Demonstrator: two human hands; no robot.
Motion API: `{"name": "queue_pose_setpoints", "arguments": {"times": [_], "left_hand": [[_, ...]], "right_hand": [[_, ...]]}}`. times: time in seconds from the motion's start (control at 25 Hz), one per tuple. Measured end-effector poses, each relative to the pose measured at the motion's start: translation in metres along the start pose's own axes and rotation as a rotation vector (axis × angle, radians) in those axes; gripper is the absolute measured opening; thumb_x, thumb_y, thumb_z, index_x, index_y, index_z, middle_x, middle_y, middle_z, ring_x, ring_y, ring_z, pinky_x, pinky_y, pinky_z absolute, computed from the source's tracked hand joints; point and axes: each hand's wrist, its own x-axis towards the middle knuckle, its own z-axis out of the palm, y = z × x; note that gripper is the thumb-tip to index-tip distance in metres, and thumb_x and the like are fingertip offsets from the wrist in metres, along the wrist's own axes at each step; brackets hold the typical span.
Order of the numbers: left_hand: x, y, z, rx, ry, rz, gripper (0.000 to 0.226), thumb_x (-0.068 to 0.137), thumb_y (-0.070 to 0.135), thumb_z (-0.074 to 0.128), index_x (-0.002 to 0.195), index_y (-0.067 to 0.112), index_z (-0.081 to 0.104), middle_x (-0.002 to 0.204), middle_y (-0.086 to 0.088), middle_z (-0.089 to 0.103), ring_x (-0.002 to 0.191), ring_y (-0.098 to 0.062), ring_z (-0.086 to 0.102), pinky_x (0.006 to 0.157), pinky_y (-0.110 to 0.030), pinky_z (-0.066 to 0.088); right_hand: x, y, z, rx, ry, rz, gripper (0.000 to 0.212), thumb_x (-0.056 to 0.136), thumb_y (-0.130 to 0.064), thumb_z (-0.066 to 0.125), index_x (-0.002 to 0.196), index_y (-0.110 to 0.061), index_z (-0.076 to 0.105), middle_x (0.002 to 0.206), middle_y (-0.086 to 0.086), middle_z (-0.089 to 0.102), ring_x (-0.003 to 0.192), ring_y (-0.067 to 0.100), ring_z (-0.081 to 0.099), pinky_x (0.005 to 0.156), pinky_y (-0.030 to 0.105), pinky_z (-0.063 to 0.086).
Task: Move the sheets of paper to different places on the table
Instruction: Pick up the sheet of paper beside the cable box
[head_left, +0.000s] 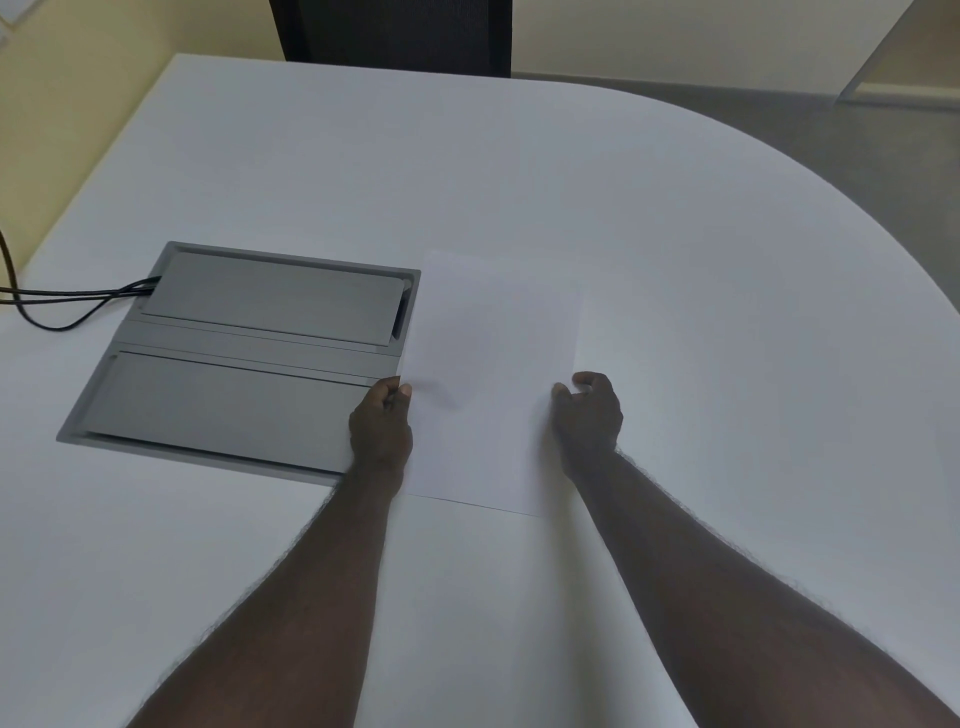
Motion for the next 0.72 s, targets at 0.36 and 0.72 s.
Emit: {"name": "queue_pose_setpoints", "arguments": {"times": [0.36,0.72], "left_hand": [[0.0,0.004,-0.002,-0.068,-0.006,-0.015,0.023,0.098,0.017,0.053,0.11,0.003,0.067,0.086,-0.006,0.062,0.077,-0.019,0.052,0.074,-0.03,0.043],[-0.024,0.029,-0.025,-0.109,-0.013,-0.023,0.024,0.096,0.021,0.056,0.101,0.002,0.069,0.083,-0.008,0.062,0.074,-0.019,0.052,0.072,-0.03,0.044]], "right_hand": [[0.0,-0.005,-0.005,0.117,0.005,0.053,0.012,0.092,-0.025,0.058,0.081,-0.019,0.06,0.09,0.001,0.065,0.08,0.024,0.058,0.075,0.035,0.053],[-0.027,-0.021,-0.036,0.14,-0.004,0.002,0.024,0.093,-0.026,0.055,0.069,-0.025,0.05,0.082,-0.005,0.055,0.08,0.023,0.048,0.086,0.042,0.045]]}}
